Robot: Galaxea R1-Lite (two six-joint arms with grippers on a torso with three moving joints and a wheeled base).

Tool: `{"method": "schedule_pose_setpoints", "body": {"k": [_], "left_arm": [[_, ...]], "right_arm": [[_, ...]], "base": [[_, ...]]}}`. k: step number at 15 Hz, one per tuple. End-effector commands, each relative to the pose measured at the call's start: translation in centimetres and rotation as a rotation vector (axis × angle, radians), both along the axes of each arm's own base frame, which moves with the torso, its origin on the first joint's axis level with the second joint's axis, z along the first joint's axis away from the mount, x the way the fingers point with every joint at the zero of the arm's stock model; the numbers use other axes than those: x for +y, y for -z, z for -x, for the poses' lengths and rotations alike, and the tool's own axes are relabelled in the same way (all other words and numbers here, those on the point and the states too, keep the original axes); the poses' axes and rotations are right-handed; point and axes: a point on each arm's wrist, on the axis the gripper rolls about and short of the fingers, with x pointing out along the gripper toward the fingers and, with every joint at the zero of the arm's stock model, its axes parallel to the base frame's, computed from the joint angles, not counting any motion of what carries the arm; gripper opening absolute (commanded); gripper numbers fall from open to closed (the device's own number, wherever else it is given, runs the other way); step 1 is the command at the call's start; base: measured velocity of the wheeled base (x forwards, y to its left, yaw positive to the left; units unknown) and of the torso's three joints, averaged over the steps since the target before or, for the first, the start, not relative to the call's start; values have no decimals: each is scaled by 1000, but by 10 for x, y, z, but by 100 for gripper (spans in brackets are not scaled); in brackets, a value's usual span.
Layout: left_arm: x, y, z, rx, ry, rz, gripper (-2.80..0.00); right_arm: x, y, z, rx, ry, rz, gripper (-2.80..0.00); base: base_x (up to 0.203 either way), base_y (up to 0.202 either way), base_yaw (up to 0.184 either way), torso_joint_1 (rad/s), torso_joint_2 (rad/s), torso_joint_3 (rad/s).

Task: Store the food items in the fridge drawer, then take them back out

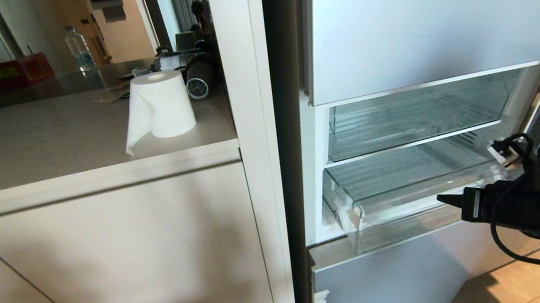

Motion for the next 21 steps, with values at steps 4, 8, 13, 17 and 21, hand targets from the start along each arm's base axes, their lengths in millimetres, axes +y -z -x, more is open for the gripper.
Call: {"method": "schedule_pose_setpoints", "body": {"k": [4,8,13,17,21], "left_arm": [[0,0,0,1,0,0,-280],[0,0,0,1,-1,0,-280],[0,0,0,1,0,0,-280],[0,0,0,1,1,0,-280],[0,0,0,1,-1,0,-280]], "right_arm": [[-4,0,55,-19,33,109,-280],[0,18,4,88,18,123,-280],[7,46,-62,149,9,137,-280],[8,58,-86,155,6,134,-280],[11,61,-114,95,17,93,-280]], "base": [[0,0,0,0,0,0],[0,0,0,0,0,0],[0,0,0,0,0,0],[0,0,0,0,0,0],[0,0,0,0,0,0]]}}
